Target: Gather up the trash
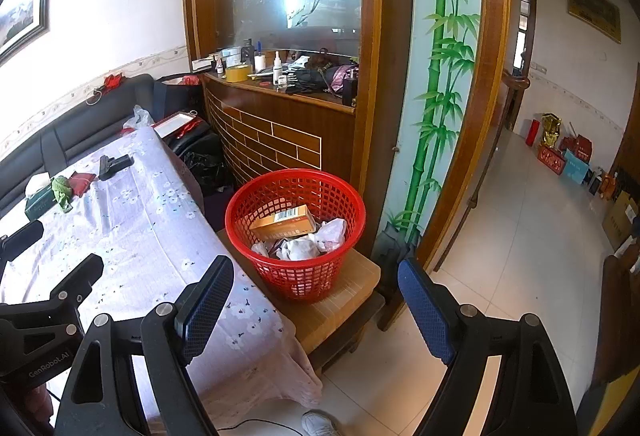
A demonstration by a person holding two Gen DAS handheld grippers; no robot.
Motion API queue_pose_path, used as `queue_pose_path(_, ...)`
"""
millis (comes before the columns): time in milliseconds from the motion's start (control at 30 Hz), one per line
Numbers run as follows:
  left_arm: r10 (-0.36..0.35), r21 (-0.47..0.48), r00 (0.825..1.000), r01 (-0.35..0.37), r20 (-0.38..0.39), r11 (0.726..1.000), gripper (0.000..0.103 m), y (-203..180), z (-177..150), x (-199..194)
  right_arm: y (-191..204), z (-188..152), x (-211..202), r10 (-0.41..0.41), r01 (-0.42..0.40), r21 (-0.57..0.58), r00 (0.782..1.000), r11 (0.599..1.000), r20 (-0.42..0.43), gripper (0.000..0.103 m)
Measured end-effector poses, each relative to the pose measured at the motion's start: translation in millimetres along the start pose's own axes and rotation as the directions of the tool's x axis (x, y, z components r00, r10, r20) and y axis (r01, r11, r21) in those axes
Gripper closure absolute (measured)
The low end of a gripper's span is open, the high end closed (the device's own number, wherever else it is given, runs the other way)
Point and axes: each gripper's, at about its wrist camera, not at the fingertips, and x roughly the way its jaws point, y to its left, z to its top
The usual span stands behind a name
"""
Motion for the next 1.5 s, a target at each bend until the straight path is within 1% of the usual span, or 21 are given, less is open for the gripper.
queue_pose_path(333, -0.002, -0.011, 1.000, 0.002, -0.013, 1.000, 0.010, 3.9, -0.5, 9.0, 4.8, 4.7, 5.5, 0.001, -0.001, -0.009, 1.000, 1.000, -0.009, 0.015)
queue_pose_path(467, -0.005, -0.026, 0.999, 0.004, -0.036, 1.000, 0.010, 11.8, -1.3, 15.3, 9.3, 8.4, 13.0, 0.004, -0.005, -0.019, 1.000, 1.000, -0.021, 0.015)
queue_pose_path(533, -0.001, -0.051, 0.997, -0.002, -0.071, 0.999, 0.010, 19.1, -8.5, 20.1, 12.1, 9.4, 19.5, 0.010, -0.011, -0.019, 0.999, 1.000, -0.034, 0.015)
queue_pose_path(633, 0.036, -0.089, 0.991, -0.048, -0.132, 0.995, 0.010, 38.4, -25.9, 27.4, 21.4, 8.9, 35.6, 0.030, -0.032, -0.023, 0.997, 0.999, -0.076, 0.012)
queue_pose_path(733, 0.110, -0.138, 0.971, -0.141, -0.211, 0.980, 0.010, 67.7, -54.5, 32.6, 44.4, 1.6, 60.8, 0.070, -0.080, -0.060, 0.985, 0.995, -0.155, 0.012)
queue_pose_path(767, 0.143, -0.168, 0.957, -0.189, -0.251, 0.968, 0.010, 83.3, -69.2, 33.3, 56.3, -2.3, 69.8, 0.086, -0.103, -0.082, 0.978, 0.991, -0.187, 0.012)
queue_pose_path(800, 0.162, -0.189, 0.947, -0.219, -0.277, 0.957, 0.010, 93.3, -78.9, 33.2, 66.1, -5.8, 76.4, 0.101, -0.124, -0.098, 0.972, 0.987, -0.212, 0.012)
queue_pose_path(833, 0.189, -0.214, 0.931, -0.263, -0.312, 0.941, 0.010, 106.9, -92.9, 32.0, 82.6, -9.9, 84.6, 0.127, -0.160, -0.123, 0.962, 0.979, -0.242, 0.012)
queue_pose_path(933, 0.252, -0.247, 0.885, -0.365, -0.393, 0.898, 0.010, 139.9, -126.9, 23.8, 123.4, -19.5, 97.1, 0.169, -0.230, -0.195, 0.944, 0.954, -0.283, 0.012)
queue_pose_path(967, 0.280, -0.253, 0.864, -0.406, -0.418, 0.878, 0.010, 151.1, -139.2, 20.0, 141.2, -23.6, 100.4, 0.191, -0.262, -0.223, 0.936, 0.939, -0.297, 0.012)
queue_pose_path(1000, 0.320, -0.252, 0.834, -0.462, -0.449, 0.850, 0.010, 164.9, -155.1, 14.1, 157.7, -27.6, 102.7, 0.210, -0.292, -0.248, 0.928, 0.924, -0.309, 0.012)
queue_pose_path(1033, 0.351, -0.243, 0.810, -0.501, -0.470, 0.831, 0.010, 177.0, -165.6, 10.6, 176.2, -33.1, 104.8, 0.228, -0.323, -0.278, 0.918, 0.905, -0.324, 0.012)
queue_pose_path(1100, 0.394, -0.238, 0.766, -0.564, -0.507, 0.791, 0.010, 198.5, -186.4, 2.0, 216.9, -47.4, 110.0, 0.266, -0.394, -0.329, 0.890, 0.859, -0.370, 0.012)
queue_pose_path(1167, 0.406, -0.255, 0.745, -0.595, -0.529, 0.762, 0.010, 215.3, -200.1, -5.4, 249.8, -58.4, 113.2, 0.298, -0.450, -0.354, 0.864, 0.820, -0.406, 0.012)
queue_pose_path(1200, 0.407, -0.273, 0.737, -0.610, -0.539, 0.744, 0.010, 226.6, -210.0, -9.9, 268.0, -64.1, 113.7, 0.315, -0.475, -0.369, 0.853, 0.799, -0.417, 0.012)
queue_pose_path(1267, 0.395, -0.302, 0.731, -0.621, -0.556, 0.724, 0.010, 243.4, -220.6, -12.6, 301.5, -72.2, 111.9, 0.334, -0.501, -0.414, 0.848, 0.760, -0.412, 0.012)
queue_pose_path(1300, 0.383, -0.315, 0.731, -0.620, -0.564, 0.719, 0.010, 250.9, -226.2, -11.4, 317.5, -76.8, 111.8, 0.345, -0.515, -0.430, 0.842, 0.742, -0.414, 0.012)
queue_pose_path(1333, 0.375, -0.325, 0.726, -0.625, -0.576, 0.710, 0.010, 257.9, -232.0, -10.7, 332.1, -81.6, 113.1, 0.350, -0.525, -0.439, 0.837, 0.730, -0.420, 0.012)
queue_pose_path(1367, 0.368, -0.335, 0.726, -0.625, -0.581, 0.705, 0.010, 263.2, -235.2, -9.3, 347.1, -86.5, 114.6, 0.351, -0.529, -0.445, 0.835, 0.722, -0.423, 0.012)
queue_pose_path(1433, 0.333, -0.404, 0.757, -0.603, -0.563, 0.688, 0.010, 275.2, -243.9, -12.4, 372.5, -95.2, 115.4, 0.362, -0.546, -0.453, 0.826, 0.705, -0.432, 0.012)
queue_pose_path(1500, 0.327, -0.430, 0.765, -0.600, -0.554, 0.675, 0.009, 281.9, -244.7, -8.1, 391.8, -101.2, 117.1, 0.364, -0.549, -0.462, 0.825, 0.696, -0.432, 0.012)
